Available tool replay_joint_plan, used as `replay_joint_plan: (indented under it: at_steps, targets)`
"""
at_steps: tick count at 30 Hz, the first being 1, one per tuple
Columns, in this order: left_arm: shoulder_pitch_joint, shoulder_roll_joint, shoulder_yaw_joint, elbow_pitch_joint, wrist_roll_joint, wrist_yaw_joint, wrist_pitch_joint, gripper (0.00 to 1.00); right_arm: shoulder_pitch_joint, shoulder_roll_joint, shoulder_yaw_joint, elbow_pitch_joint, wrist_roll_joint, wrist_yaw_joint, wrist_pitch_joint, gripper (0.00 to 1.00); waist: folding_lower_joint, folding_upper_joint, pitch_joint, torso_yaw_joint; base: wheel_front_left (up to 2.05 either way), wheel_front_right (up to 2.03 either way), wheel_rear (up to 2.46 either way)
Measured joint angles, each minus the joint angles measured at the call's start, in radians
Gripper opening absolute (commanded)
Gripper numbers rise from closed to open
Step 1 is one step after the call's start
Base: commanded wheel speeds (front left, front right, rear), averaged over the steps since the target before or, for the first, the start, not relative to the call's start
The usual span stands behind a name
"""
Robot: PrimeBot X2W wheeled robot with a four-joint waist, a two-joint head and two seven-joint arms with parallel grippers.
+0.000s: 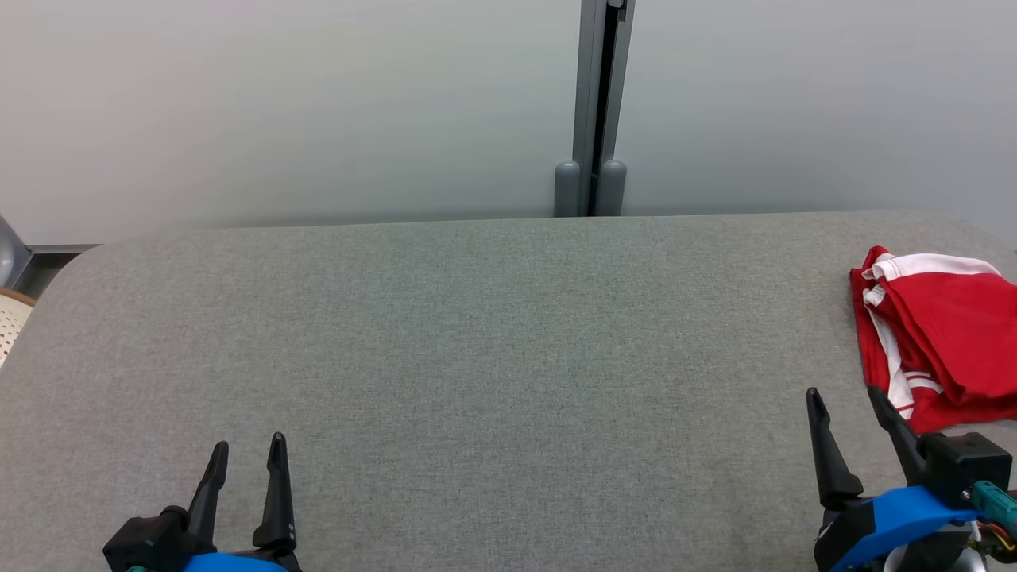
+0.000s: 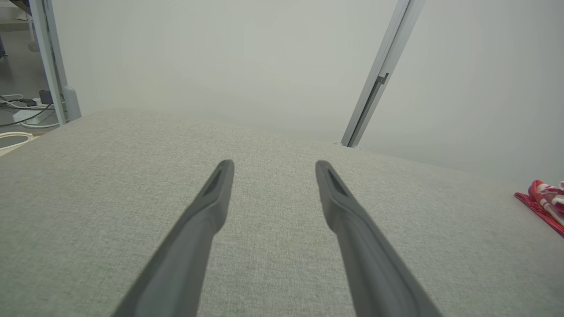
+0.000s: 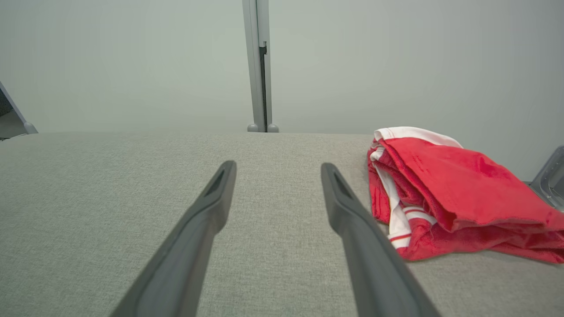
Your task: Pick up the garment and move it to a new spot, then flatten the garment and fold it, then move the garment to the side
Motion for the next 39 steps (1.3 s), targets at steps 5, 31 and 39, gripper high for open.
replay_joint_plan:
  at_steps: [5,31,39]
  targets:
    - [-0.006,0.0,0.0,0.007,0.002,-0.001,0.0,1.0,0.0,0.001,0.011,0.006,0.003,0.0,0.001,1.0,0.0,0.0,0.001,-0.001,0.0,0.0,0.0]
    - [0.023,-0.037,-0.009,0.084,-0.089,-0.009,0.037,0.0,0.013,0.007,0.018,0.109,0.139,0.0,0.019,0.0,0.0001,0.0,-0.005,0.001,0.0,0.0,0.0]
    - [0.014,-0.05,0.021,0.072,-0.205,-0.017,0.073,0.0,0.01,0.007,0.018,0.112,0.292,0.0,0.028,0.0,0.0001,0.0,-0.003,0.0,0.0,0.0,0.0]
